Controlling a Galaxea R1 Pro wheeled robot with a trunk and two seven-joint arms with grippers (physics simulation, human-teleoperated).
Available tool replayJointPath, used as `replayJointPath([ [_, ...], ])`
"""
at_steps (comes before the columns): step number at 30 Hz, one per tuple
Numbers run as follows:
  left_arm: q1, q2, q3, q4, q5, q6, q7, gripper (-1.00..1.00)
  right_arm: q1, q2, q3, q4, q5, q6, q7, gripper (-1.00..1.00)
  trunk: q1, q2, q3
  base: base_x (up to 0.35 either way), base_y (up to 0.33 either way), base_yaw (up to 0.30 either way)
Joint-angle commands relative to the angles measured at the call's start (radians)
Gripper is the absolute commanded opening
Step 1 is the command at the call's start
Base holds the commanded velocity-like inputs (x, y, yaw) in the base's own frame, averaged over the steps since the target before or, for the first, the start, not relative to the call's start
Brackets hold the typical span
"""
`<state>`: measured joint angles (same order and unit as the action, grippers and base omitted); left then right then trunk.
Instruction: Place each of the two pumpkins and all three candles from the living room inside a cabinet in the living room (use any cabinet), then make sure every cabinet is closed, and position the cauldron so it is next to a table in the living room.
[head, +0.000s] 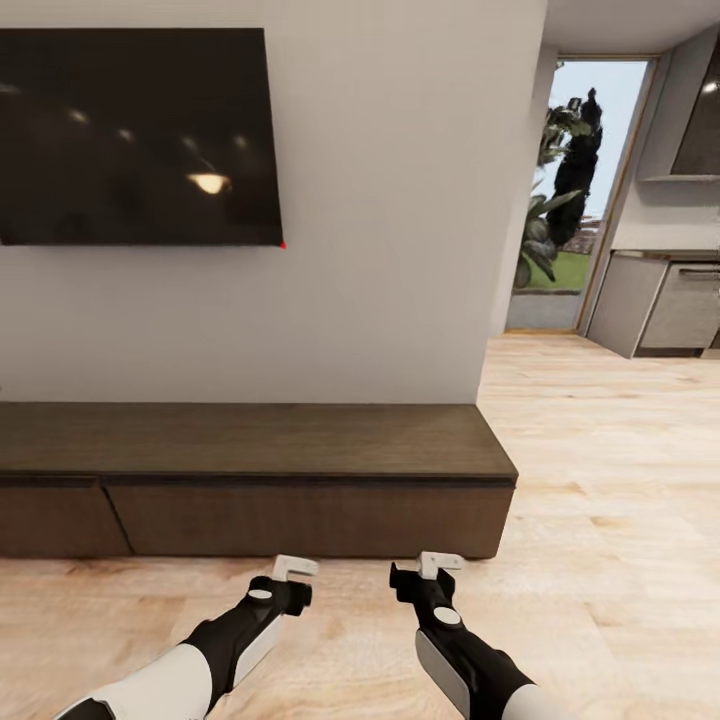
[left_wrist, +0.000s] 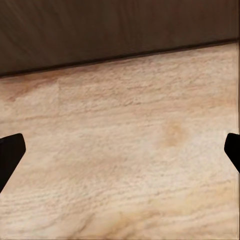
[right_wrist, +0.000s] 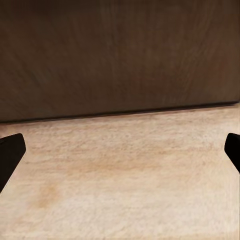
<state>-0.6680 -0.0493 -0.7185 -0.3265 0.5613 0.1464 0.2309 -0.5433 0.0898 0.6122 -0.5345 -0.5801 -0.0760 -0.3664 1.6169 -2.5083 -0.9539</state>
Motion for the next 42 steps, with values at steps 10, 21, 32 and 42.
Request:
replayJointPath([
  [10, -0.001, 0.005, -0.001, -0.015, 0.021, 0.062, 0.008, 1.00, -0.001, 0.006, 0.019, -0.007, -0.009, -0.004, -0.007, 1.00, -0.005, 0.002, 0.038, 0.000, 0.000, 0.000],
  [21, -0.001, 0.005, -0.002, -0.018, 0.022, 0.064, 0.008, 1.00, -0.001, 0.007, 0.026, -0.008, -0.010, -0.002, -0.010, 1.00, -0.010, 0.005, 0.080, -0.141, 0.000, 0.000],
  [32, -0.001, 0.005, -0.003, -0.019, 0.022, 0.064, 0.008, 1.00, -0.001, 0.007, 0.026, -0.009, -0.010, -0.003, -0.009, 1.00, -0.015, 0.007, 0.123, -0.018, 0.000, 0.000],
  [42, -0.001, 0.005, -0.004, -0.018, 0.022, 0.064, 0.008, 1.00, -0.001, 0.007, 0.026, -0.009, -0.010, -0.002, -0.008, 1.00, -0.035, 0.042, 0.158, -0.098, 0.000, 0.000],
])
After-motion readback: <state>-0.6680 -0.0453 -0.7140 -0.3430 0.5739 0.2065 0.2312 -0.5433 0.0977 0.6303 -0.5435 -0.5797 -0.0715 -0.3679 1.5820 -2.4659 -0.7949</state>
